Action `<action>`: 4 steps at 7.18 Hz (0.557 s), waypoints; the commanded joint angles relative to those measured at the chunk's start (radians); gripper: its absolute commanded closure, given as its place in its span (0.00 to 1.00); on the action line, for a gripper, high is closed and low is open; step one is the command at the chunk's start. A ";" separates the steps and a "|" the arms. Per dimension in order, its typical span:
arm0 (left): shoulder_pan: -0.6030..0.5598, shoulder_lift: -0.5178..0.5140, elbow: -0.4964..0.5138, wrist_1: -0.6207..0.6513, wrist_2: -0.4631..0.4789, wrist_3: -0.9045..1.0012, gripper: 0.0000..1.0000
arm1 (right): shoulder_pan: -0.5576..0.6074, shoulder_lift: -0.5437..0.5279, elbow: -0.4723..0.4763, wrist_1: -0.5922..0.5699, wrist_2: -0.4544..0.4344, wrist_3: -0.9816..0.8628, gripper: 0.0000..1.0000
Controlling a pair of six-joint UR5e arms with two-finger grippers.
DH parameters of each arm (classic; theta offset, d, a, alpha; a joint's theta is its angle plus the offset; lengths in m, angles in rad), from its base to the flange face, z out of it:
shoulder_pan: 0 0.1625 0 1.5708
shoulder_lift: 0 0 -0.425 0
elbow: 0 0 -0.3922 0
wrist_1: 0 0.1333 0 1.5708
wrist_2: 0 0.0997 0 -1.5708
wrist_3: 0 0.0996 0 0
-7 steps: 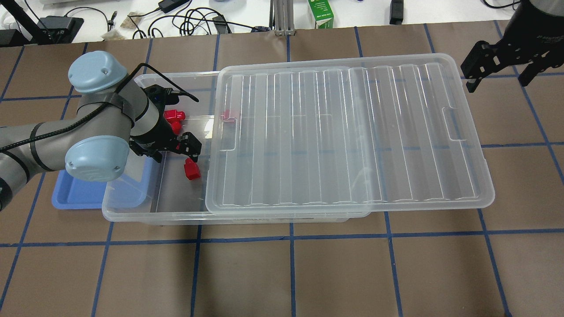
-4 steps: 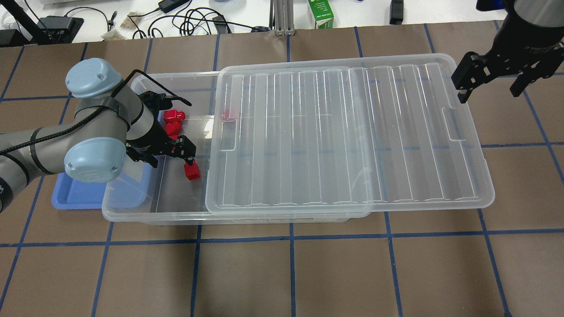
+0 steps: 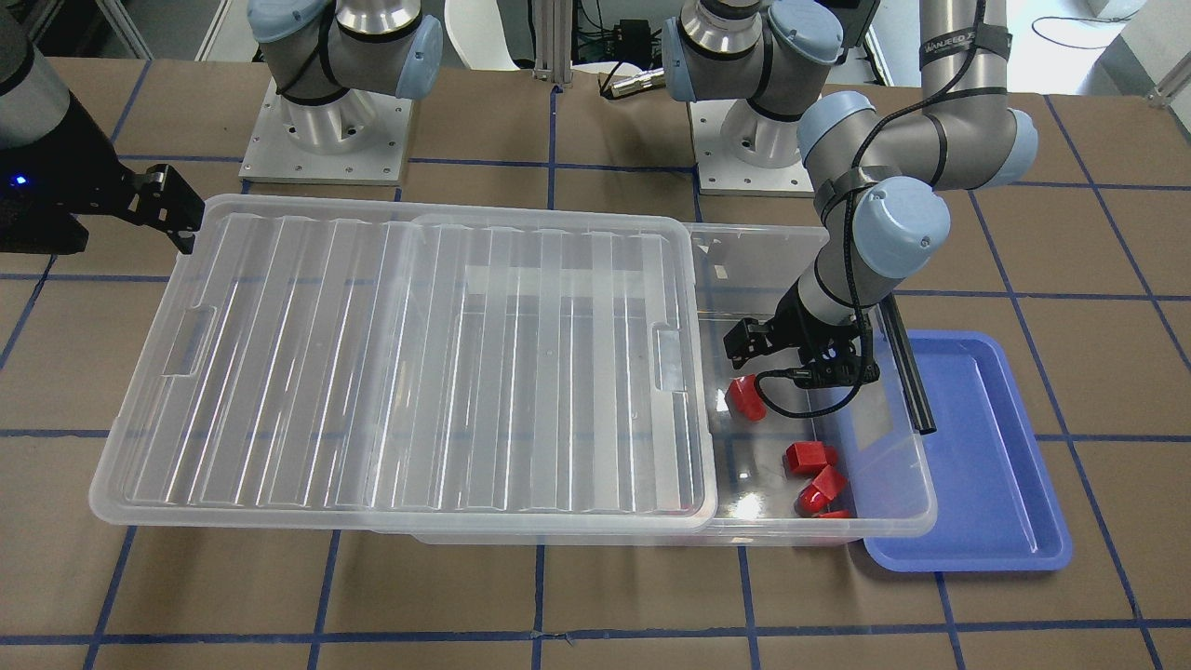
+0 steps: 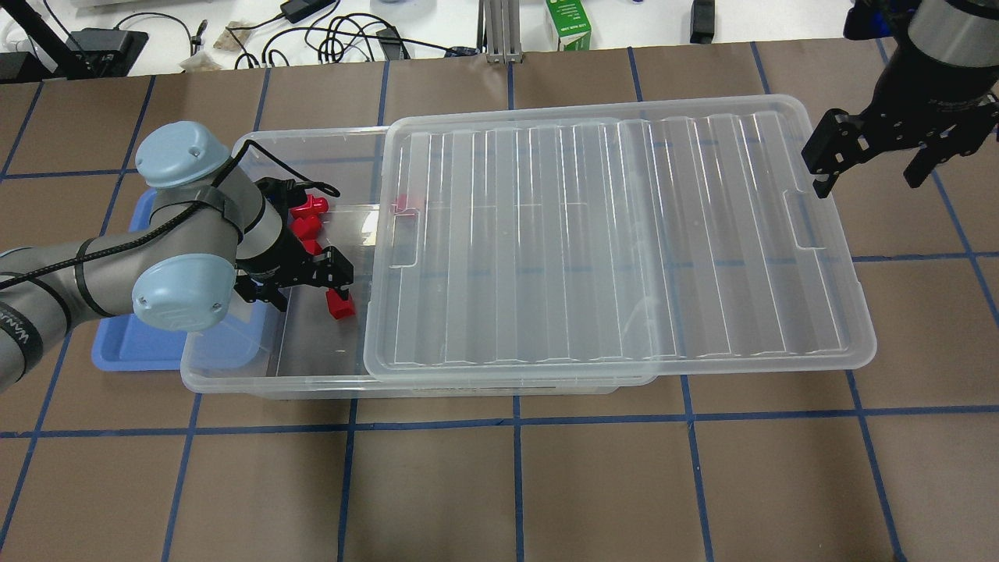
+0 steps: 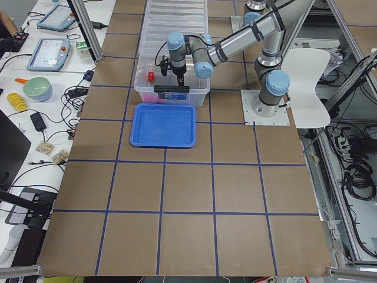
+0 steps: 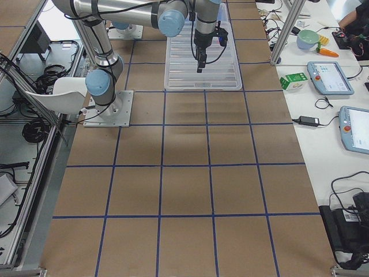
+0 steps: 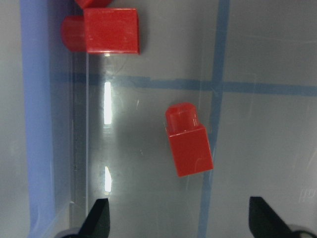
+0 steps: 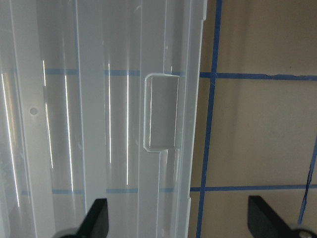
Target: Place red block in blue tray from box
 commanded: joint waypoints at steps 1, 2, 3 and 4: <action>-0.003 -0.025 0.001 0.022 0.000 -0.024 0.00 | -0.001 0.000 0.003 0.000 -0.002 0.000 0.00; -0.004 -0.040 0.001 0.043 0.000 -0.030 0.00 | -0.002 0.000 0.005 0.000 -0.003 0.000 0.00; -0.004 -0.049 0.001 0.045 0.000 -0.030 0.00 | -0.008 0.000 0.005 -0.002 -0.021 -0.002 0.00; -0.004 -0.068 0.001 0.061 -0.014 -0.031 0.04 | -0.011 0.000 0.005 0.000 -0.022 -0.002 0.00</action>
